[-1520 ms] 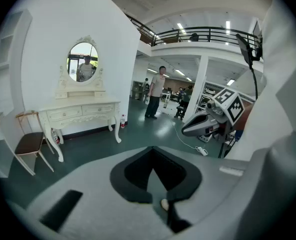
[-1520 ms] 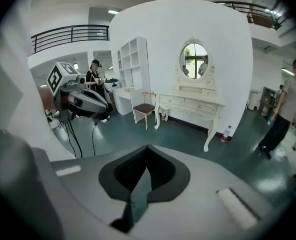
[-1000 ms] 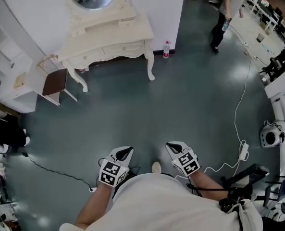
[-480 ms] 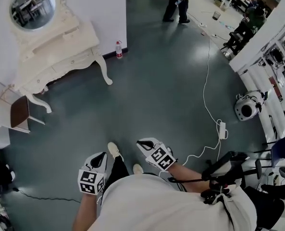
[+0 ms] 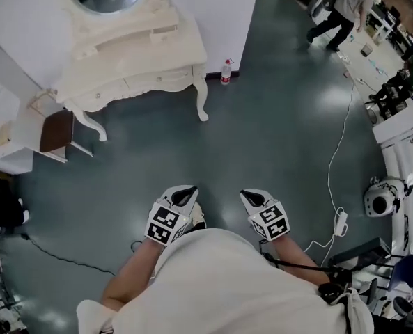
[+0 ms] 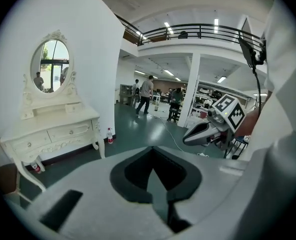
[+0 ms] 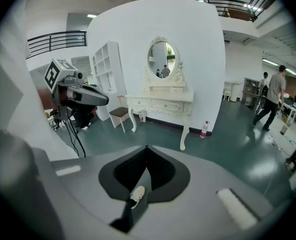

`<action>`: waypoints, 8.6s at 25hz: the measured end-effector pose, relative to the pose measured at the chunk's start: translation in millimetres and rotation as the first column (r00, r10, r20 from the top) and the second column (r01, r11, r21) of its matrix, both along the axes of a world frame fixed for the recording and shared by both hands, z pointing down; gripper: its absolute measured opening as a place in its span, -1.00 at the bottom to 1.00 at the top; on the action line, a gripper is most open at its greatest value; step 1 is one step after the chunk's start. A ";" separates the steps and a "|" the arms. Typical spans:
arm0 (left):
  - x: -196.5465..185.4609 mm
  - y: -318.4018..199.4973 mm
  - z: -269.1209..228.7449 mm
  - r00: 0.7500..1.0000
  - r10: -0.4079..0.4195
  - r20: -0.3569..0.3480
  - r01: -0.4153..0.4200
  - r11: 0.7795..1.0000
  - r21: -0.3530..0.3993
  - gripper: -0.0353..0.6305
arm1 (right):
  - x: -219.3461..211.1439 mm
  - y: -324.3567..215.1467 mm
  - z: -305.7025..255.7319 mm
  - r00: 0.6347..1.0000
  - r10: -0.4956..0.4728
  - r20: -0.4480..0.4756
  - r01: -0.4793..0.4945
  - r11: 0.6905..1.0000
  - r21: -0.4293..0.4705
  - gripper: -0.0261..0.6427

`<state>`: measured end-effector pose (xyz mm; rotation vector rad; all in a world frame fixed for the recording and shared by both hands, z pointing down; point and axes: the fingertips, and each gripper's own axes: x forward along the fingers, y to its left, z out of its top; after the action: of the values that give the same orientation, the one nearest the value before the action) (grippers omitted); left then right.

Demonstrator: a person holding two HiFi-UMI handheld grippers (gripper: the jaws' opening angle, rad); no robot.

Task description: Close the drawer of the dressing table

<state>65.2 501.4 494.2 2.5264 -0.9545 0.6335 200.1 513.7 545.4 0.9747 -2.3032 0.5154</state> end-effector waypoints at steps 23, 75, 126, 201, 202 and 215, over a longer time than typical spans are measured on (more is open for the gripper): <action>-69.6 -324.8 16.4 0.974 -0.221 0.043 0.223 0.974 -0.029 -0.88 | -67.4 -366.7 -0.2 0.981 -0.191 0.027 0.192 0.981 -0.011 -0.92; -206.1 -915.1 172.1 0.849 -0.501 0.168 0.525 0.837 -0.153 -0.48 | -74.7 -794.5 11.8 0.995 0.058 -0.083 -0.069 0.987 -0.143 -0.92; -211.8 -998.5 177.3 0.876 -0.453 0.165 0.475 0.871 -0.128 -0.62 | -70.2 -817.3 19.7 0.970 0.218 -0.108 -0.235 0.952 -0.196 -0.92; 0.3 -590.5 44.4 0.949 -0.297 0.109 0.311 0.938 -0.154 -0.88 | 31.2 -588.4 21.7 0.982 -0.171 0.076 0.179 0.977 -0.118 -0.92; 1.2 -586.0 43.8 0.952 -0.288 0.107 0.302 0.940 -0.159 -0.88 | 28.3 -585.7 21.5 0.982 -0.175 0.078 0.183 0.976 -0.115 -0.92; -30.7 -558.9 32.1 0.965 -0.250 0.079 0.260 0.952 -0.160 -0.88 | -29.9 -581.3 10.3 0.973 -0.223 0.053 0.227 0.970 -0.087 -0.92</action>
<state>34.5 -57.5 526.3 2.1994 -1.1717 0.6794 170.2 -67.6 555.7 0.6532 -2.3673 0.5460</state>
